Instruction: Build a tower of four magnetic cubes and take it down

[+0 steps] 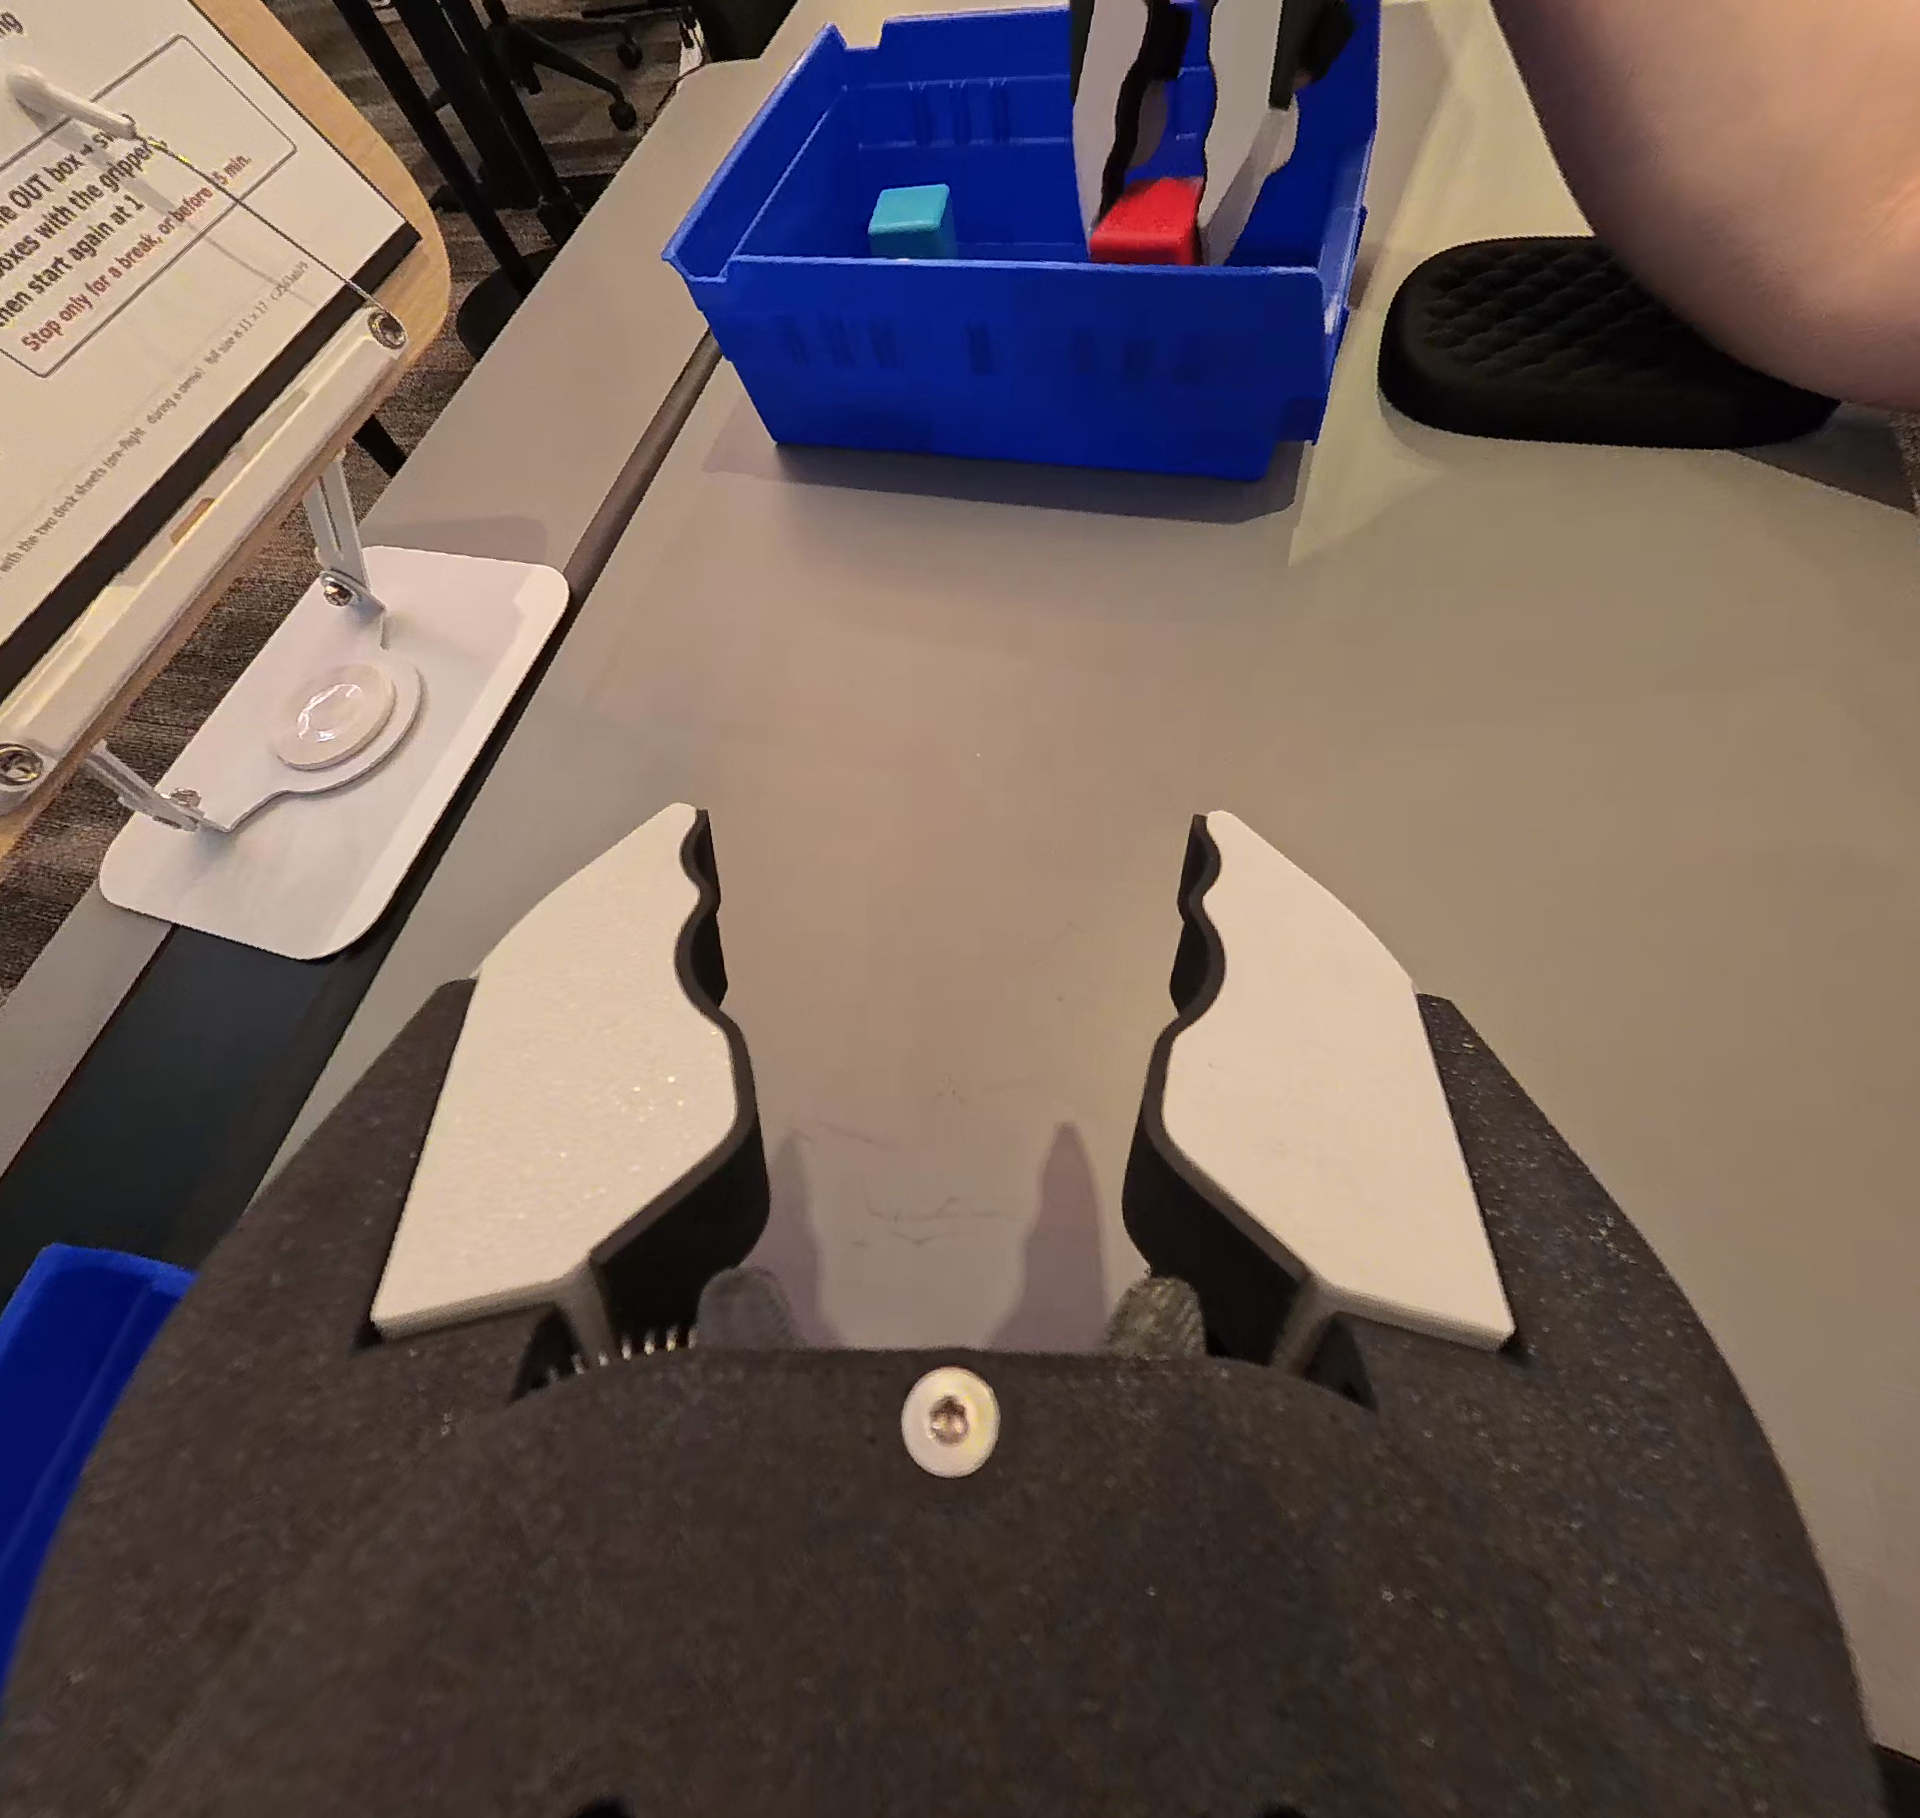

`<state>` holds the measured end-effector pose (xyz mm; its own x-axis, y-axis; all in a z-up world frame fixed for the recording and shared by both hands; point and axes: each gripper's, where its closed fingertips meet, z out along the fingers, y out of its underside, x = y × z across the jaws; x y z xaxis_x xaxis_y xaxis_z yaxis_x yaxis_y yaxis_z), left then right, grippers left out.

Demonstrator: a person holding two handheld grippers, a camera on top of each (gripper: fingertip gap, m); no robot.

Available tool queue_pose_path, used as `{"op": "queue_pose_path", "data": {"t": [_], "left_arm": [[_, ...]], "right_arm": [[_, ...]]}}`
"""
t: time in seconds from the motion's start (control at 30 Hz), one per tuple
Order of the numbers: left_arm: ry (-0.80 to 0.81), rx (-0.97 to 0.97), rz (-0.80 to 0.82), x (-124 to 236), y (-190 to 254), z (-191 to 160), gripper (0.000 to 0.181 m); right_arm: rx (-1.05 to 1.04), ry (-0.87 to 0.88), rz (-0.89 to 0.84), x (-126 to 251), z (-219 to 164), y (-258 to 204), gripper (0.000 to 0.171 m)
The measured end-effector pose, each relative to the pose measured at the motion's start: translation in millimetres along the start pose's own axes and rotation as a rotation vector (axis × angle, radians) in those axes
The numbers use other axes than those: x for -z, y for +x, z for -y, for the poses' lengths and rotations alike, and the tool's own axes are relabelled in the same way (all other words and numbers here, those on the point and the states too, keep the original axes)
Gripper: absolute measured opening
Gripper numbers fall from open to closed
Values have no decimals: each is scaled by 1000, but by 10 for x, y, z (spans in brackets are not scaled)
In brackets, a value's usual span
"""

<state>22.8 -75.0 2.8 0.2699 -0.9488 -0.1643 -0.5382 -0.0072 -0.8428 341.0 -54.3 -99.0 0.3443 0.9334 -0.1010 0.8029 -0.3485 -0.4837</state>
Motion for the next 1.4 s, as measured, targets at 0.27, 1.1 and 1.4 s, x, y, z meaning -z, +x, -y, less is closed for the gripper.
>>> {"op": "queue_pose_path", "data": {"t": [0.27,1.1,1.4], "left_arm": [[10,-1,0,21,0,17,84],[21,-8,14,87,-14,43,84],[134,83,178,587,-296,206,77]], "right_arm": [[67,-35,38,-209,-65,-7,51],[58,49,-20,-322,89,153,53],[-74,377,-107,595,366,109,62]]}}
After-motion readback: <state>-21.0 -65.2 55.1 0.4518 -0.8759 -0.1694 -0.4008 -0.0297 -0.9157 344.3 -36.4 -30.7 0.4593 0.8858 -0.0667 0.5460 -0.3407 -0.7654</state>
